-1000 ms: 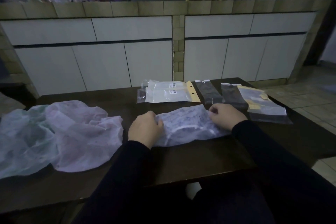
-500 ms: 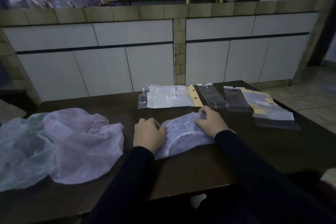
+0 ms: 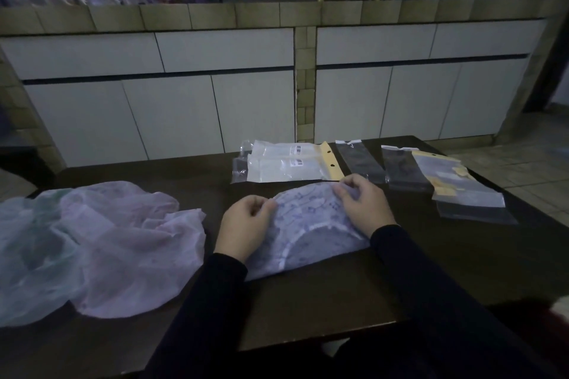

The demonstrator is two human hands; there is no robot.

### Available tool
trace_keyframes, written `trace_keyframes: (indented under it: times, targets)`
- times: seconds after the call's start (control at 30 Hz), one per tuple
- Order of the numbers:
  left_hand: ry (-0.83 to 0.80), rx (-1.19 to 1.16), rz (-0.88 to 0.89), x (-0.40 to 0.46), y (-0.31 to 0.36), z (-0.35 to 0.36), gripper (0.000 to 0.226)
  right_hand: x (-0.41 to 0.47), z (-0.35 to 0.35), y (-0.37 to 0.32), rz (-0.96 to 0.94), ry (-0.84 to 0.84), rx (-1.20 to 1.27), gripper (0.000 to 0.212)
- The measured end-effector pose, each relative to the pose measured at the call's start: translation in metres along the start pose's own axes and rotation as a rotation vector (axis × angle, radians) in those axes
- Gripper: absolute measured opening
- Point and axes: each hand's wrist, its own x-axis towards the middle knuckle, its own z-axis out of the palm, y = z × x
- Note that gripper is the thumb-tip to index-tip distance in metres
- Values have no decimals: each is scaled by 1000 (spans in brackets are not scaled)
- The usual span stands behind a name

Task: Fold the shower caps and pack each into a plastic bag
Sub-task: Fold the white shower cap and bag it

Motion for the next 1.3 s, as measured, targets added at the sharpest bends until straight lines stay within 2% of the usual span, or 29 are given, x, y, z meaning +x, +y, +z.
trace_keyframes:
  times: [0.1,0.2,0.27,0.4,0.53,0.7,0.8,0.97,1.0,1.07,1.1,1.13,1.2,1.3]
  targets:
    - [103,-21,81,0,0,-4,10,2,-2,5,-5,56,6,13]
    - [-7,31,130,-2,1,0,11,4,-4,5,-9,55,27,17]
    - [-85,62,94,-2,-1,3,18,4,-2,4,-19,48,50,18]
    - [-121,70,61,0,-3,4,20,3,-2,5,-32,19,52,16]
    - [-106,-10,-9,2,-3,2,20,2,-1,6,-30,6,-6,13]
    - [-75,-229,-97,6,-4,-1,9,1,-2,5,8,8,-158,12]
    - [14,-138,-94,5,-4,0,8,0,-3,5,19,36,-165,16]
    - [132,227,42,-3,8,-5,14,1,0,3,24,54,-334,20]
    - [189,321,133,-8,15,-6,12,1,0,2,20,54,-372,21]
    - [273,468,431,-20,33,2,7,2,0,1,7,30,-405,21]
    - [216,523,531,-26,43,10,20,3,-1,0,-4,12,-404,21]
    - [93,585,552,-29,48,19,31,3,-1,-1,-16,-1,-402,22]
    - [-127,791,462,-25,44,32,36,3,-1,-1,-61,2,-438,22]
    - [-330,975,338,-14,24,33,46,12,-1,5,-191,45,-568,26]
